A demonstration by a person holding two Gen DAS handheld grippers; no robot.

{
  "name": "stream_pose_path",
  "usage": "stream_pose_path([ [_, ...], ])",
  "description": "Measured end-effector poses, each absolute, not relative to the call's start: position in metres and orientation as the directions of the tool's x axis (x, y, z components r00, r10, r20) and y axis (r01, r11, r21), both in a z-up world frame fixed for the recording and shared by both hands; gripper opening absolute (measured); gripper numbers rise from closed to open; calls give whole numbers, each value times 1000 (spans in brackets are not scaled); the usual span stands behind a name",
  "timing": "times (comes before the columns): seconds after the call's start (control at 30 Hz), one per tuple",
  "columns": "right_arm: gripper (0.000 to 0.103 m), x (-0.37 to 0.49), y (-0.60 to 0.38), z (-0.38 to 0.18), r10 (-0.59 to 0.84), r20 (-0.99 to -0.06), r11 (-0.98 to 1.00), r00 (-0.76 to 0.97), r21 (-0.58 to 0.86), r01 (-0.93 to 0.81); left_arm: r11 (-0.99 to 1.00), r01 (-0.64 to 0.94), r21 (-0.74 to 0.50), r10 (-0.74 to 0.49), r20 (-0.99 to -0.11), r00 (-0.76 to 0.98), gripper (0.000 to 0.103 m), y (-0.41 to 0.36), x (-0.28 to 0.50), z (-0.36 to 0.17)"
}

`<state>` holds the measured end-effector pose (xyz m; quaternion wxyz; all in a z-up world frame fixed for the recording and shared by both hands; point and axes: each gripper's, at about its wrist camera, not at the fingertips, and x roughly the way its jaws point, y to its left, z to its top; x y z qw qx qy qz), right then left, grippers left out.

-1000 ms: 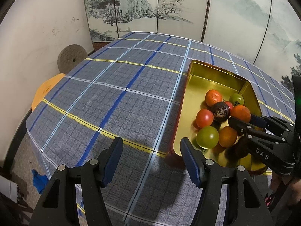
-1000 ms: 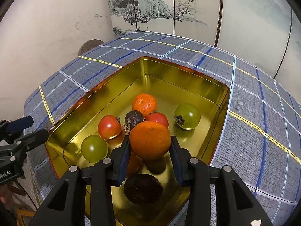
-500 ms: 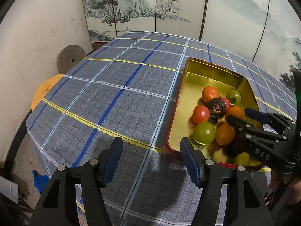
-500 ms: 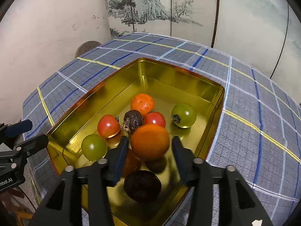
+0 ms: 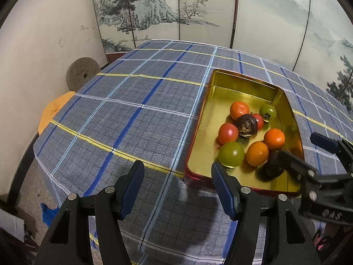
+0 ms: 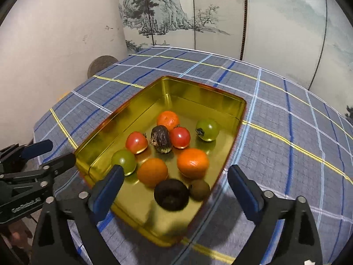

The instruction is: Organize fruits

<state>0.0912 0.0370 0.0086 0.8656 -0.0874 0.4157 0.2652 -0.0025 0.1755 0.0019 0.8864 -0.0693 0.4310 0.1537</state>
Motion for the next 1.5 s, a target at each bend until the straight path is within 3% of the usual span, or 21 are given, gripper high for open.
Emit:
stream_pose_path([
  [0.23, 102, 75, 30, 9, 346, -791, 861, 504, 54, -506, 950, -311, 19, 208, -781, 589, 64, 164, -3, 5],
  [1.5, 102, 60, 19, -9, 291, -846, 882, 447, 56, -468, 966, -256, 21, 173, -792, 586, 64, 138, 5, 6],
])
